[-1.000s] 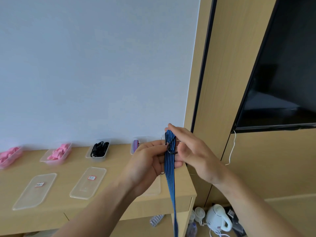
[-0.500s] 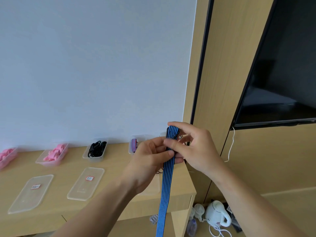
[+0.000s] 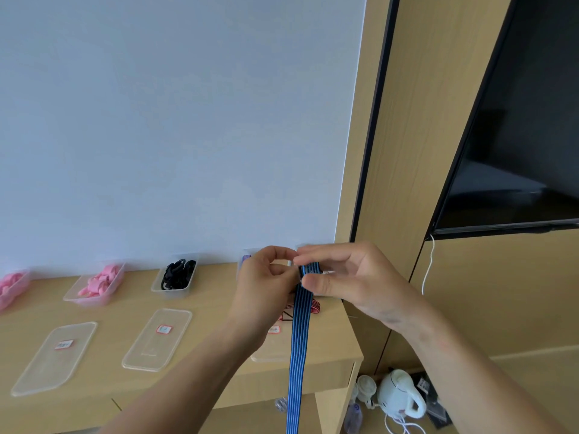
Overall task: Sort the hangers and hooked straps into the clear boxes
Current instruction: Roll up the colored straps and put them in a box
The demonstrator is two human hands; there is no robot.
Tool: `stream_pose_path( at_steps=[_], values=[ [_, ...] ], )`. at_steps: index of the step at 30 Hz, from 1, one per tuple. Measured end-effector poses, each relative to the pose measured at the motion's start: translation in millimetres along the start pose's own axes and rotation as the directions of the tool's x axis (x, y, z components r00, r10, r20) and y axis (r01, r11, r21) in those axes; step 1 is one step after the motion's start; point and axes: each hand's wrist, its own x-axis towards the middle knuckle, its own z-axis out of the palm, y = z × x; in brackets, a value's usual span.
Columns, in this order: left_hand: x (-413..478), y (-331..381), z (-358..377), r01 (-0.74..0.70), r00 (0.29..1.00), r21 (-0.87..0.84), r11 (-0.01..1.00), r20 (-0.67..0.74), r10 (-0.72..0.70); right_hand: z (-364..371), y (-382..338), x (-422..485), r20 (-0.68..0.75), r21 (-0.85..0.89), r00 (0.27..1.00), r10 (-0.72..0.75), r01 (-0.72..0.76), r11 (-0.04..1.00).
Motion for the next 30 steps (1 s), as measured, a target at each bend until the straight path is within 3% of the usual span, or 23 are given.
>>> stream_pose_path(
  at_steps=[5,11,20,30],
  values=[
    [3.4,0.1,1.2,-0.008,1.0,-0.015,1.0,-0.017,0.008,0.0,-0.4,0.2,-0.008,-0.047,0.999,-0.039,0.039,0.998],
    [2.8,0.2,1.4,0.007,1.0,0.016,1.0,-0.012,-0.007,-0.8,-2.9,-2.0,0.013,-0.228,0.999,-0.048,0.05,0.972],
    [5.6,0.9,-0.2,-0.006,0.999,0.094,0.996,-0.044,0.01,1.1,1.3,1.3,-0.023,-0.129,0.997,-0.067,0.064,0.99],
    [5.7,0.0,-0.7,0.166,0.977,-0.083,0.983,0.15,-0.152,-6.2,10.1,5.2,-0.152,-0.28,0.986,-0.061,0.016,0.96]
  ],
)
